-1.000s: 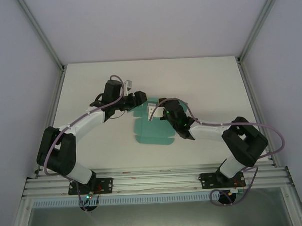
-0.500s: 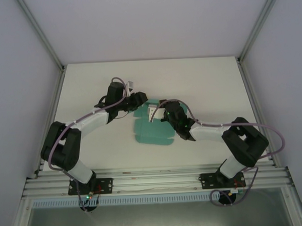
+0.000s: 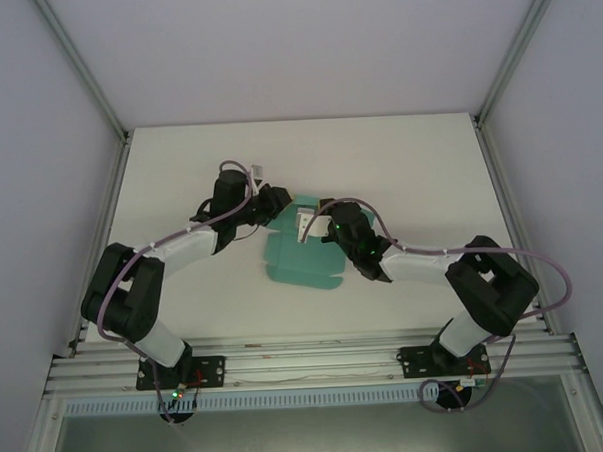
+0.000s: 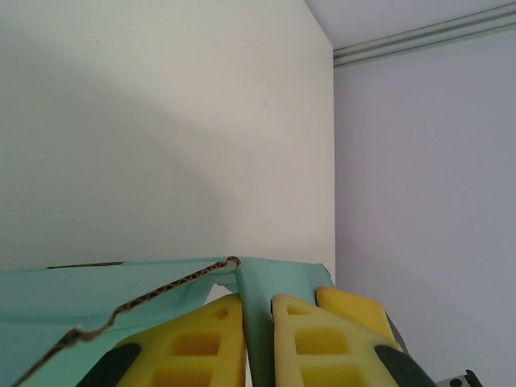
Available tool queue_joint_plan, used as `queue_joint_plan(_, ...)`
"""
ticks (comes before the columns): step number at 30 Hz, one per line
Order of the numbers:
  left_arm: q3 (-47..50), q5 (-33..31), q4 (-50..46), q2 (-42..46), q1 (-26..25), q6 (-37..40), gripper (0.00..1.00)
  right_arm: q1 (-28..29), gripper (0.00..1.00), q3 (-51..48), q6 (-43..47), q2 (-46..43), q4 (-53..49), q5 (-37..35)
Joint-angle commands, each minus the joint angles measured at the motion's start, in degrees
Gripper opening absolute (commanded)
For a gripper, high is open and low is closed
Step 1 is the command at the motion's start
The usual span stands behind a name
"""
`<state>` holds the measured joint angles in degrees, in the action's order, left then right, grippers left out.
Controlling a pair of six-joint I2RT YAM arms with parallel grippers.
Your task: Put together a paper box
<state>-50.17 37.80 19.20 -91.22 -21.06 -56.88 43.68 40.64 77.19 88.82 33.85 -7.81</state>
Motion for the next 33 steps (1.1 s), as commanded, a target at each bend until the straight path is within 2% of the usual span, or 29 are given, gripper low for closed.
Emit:
queue_joint_plan(1, 0.37, -1.53, 3.54, 2.16, -1.09, -0.11, 0.11, 0.80, 0.00, -0.04, -0.83, -1.76, 0.38, 3.33)
queue_joint_plan(4, 0.30, -2.27, 0.89, 2.96, -1.05, 1.51, 0.06, 0.80, 0.00, 0.18, -1.03, -1.96, -0.34, 2.98)
queue_joint_plan(7, 0.57, -3.09, -0.80, 3.89, -1.10, 2.87, 0.06, 0.82, 0.00, 0.23, -1.03, -1.97, -0.70, 2.85)
queue_joint_plan(8, 0.51, -3.24, -1.90, 4.24, -1.01, 3.43, 0.11, 0.79, 0.00, 0.24, -0.99, -1.98, -0.96, 2.79)
queue_joint_plan(9, 0.31, -3.49, -3.15, 4.64, -1.00, 4.40, 0.23, 0.86, 0.00, 0.37, -1.06, -2.05, -1.16, 2.68)
queue_joint_plan(12, 0.01, -7.01, -9.61, 6.48, -1.00, 7.81, 0.47, 0.79, 0.00, 0.55, -0.93, -1.98, -1.81, 1.88)
queue_joint_plan(17, 2.74, -14.34, -19.38, 11.62, 0.62, 13.20, 0.59, 0.60, 0.00, 0.79, -1.59, -2.55, -2.47, 1.23)
queue_joint_plan(20, 7.01, -16.66, -21.60, 15.08, 2.95, 15.37, 0.62, 0.04, 0.00, 1.10, -2.78, -3.01, -3.86, 2.09)
queue_joint_plan(25, 12.61, -18.89, -23.29, 17.78, 4.92, 19.34, 0.61, -0.57, 0.00, 1.30, -3.80, -3.12, -4.48, 2.54)
queue_joint_plan(29, 14.13, -21.23, -22.93, 14.80, 5.97, 20.86, 0.58, -0.79, 0.00, 1.63, -5.05, -3.73, -5.59, 3.13)
queue_joint_plan(33, 14.71, -18.25, -16.30, 10.42, 6.47, 20.67, 0.58, -0.97, 0.00, 2.02, -6.59, -4.61, -7.76, 4.85)
